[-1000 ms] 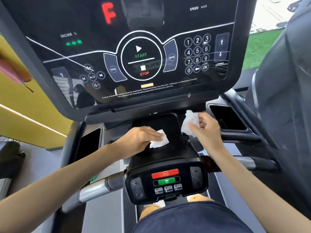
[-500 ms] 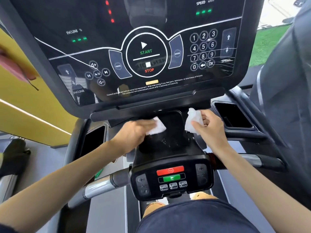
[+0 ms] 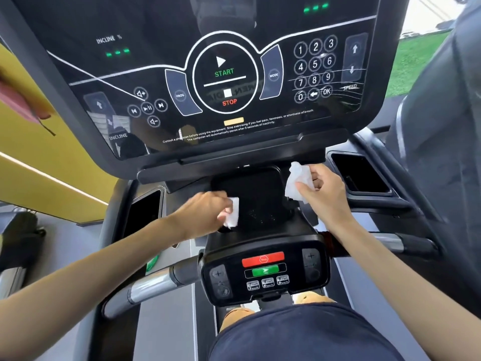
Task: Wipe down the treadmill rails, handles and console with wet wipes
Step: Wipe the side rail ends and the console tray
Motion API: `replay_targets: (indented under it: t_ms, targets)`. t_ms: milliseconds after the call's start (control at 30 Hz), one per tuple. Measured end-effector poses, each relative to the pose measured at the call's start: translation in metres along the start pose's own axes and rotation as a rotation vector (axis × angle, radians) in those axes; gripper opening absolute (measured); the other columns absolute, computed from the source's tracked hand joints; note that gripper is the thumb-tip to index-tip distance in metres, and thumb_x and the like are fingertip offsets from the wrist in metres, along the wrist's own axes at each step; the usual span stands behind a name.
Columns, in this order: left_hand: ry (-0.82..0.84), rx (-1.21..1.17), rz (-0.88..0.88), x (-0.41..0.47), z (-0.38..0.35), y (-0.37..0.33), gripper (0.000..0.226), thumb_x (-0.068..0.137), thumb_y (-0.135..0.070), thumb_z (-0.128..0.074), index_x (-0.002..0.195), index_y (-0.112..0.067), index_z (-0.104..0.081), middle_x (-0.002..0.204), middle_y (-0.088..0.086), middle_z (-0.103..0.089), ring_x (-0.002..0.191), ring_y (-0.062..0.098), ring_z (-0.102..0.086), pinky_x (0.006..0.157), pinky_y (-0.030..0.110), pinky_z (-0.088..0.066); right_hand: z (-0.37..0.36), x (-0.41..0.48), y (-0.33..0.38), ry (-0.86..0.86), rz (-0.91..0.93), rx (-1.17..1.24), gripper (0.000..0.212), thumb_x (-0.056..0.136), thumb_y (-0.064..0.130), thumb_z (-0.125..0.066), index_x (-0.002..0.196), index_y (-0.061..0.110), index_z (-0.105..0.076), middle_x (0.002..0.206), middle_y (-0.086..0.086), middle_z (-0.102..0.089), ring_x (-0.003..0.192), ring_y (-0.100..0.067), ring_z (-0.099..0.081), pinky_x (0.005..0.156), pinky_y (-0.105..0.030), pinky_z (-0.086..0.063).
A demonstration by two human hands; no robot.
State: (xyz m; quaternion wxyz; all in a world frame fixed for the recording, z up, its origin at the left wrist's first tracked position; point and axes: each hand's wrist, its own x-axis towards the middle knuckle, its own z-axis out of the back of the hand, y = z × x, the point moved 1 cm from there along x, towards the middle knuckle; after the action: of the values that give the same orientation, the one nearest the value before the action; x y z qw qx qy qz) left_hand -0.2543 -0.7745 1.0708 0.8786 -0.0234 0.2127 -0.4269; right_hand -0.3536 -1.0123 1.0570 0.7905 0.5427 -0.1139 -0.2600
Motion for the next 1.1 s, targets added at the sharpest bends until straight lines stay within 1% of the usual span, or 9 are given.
replay_targets:
  t_ms: [133, 300, 467, 567, 667, 767, 833, 1000, 1100]
  targets:
    - [0.134, -0.332, 0.053, 0.003, 0.009, -0.004, 0.032, 0.082, -0.019, -0.072, 0.113, -0.019, -0.063, 0.094, -0.005, -0.065, 0.081, 0.007, -0.061, 0.073, 0.013, -0.045, 0.000, 0.001, -0.001, -0.008, 0.001, -0.006, 0.025, 0.081, 0.012, -0.064, 0.105, 0.019, -0.064, 0.092, 0.009, -0.066, 0.086, -0.008, -0.062, 0.066, -0.012, -0.045]
    - [0.090, 0.063, 0.060, -0.004, 0.012, 0.002, 0.033, 0.087, -0.018, -0.061, 0.120, -0.021, -0.058, 0.112, -0.005, -0.051, 0.101, 0.019, -0.056, 0.085, 0.032, -0.043, -0.001, 0.002, -0.003, -0.021, 0.000, -0.011, 0.027, 0.081, 0.012, -0.065, 0.107, 0.017, -0.064, 0.094, 0.006, -0.067, 0.088, -0.012, -0.062, 0.070, -0.018, -0.046]
    - [-0.069, -0.015, 0.051, 0.000, 0.003, -0.005, 0.036, 0.084, -0.008, -0.057, 0.118, -0.021, -0.050, 0.103, -0.005, -0.057, 0.091, 0.024, -0.057, 0.074, 0.030, -0.039, 0.000, 0.002, -0.003, -0.029, -0.004, -0.020, 0.027, 0.081, 0.012, -0.065, 0.108, 0.017, -0.064, 0.095, 0.005, -0.067, 0.089, -0.012, -0.062, 0.073, -0.021, -0.048]
    - [-0.121, 0.020, -0.153, 0.006, 0.002, -0.017, 0.039, 0.077, 0.003, -0.061, 0.112, -0.015, -0.058, 0.095, 0.002, -0.061, 0.085, 0.028, -0.059, 0.079, 0.038, -0.047, 0.000, 0.002, -0.002, -0.027, -0.004, -0.024, 0.028, 0.082, 0.013, -0.065, 0.109, 0.016, -0.064, 0.096, 0.005, -0.067, 0.090, -0.013, -0.062, 0.075, -0.025, -0.051]
    - [-0.119, 0.112, -0.356, 0.012, 0.007, -0.023, 0.032, 0.068, 0.005, -0.070, 0.094, -0.014, -0.069, 0.089, 0.004, -0.057, 0.078, 0.025, -0.059, 0.069, 0.042, -0.054, 0.001, 0.001, -0.002, -0.031, -0.001, -0.025, 0.028, 0.082, 0.013, -0.065, 0.109, 0.016, -0.063, 0.095, 0.004, -0.067, 0.088, -0.012, -0.062, 0.073, -0.021, -0.049]
    - [0.109, 0.170, -0.369, 0.012, 0.014, -0.020, 0.034, 0.089, -0.018, -0.063, 0.123, -0.023, -0.062, 0.119, -0.003, -0.047, 0.101, 0.017, -0.053, 0.089, 0.031, -0.044, 0.001, 0.001, -0.003, -0.036, -0.005, -0.028, 0.027, 0.082, 0.012, -0.066, 0.109, 0.015, -0.063, 0.094, 0.005, -0.066, 0.085, -0.011, -0.061, 0.068, -0.013, -0.043]
    - [0.215, 0.180, -0.347, 0.014, 0.015, -0.016, 0.041, 0.095, -0.029, -0.055, 0.136, -0.028, -0.049, 0.128, -0.007, -0.042, 0.114, 0.012, -0.047, 0.090, 0.021, -0.034, 0.001, 0.001, -0.002, -0.037, -0.016, -0.029, 0.026, 0.082, 0.012, -0.066, 0.107, 0.017, -0.062, 0.091, 0.007, -0.065, 0.083, -0.008, -0.059, 0.067, -0.010, -0.042]
    - [0.072, 0.100, -0.376, 0.026, 0.008, -0.031, 0.029, 0.089, -0.021, -0.065, 0.117, -0.016, -0.063, 0.108, 0.000, -0.056, 0.104, 0.019, -0.055, 0.085, 0.033, -0.047, 0.001, 0.002, -0.001, -0.031, -0.026, -0.010, 0.026, 0.082, 0.011, -0.066, 0.107, 0.018, -0.062, 0.092, 0.007, -0.064, 0.084, -0.008, -0.058, 0.071, -0.014, -0.045]
    - [0.002, -0.019, -0.358, 0.039, 0.006, -0.049, 0.021, 0.081, -0.007, -0.070, 0.101, -0.011, -0.069, 0.096, 0.004, -0.058, 0.088, 0.025, -0.060, 0.068, 0.037, -0.051, 0.001, 0.003, -0.002, -0.036, -0.043, 0.021, 0.026, 0.081, 0.011, -0.066, 0.106, 0.020, -0.062, 0.092, 0.007, -0.064, 0.083, -0.008, -0.059, 0.068, -0.014, -0.045]
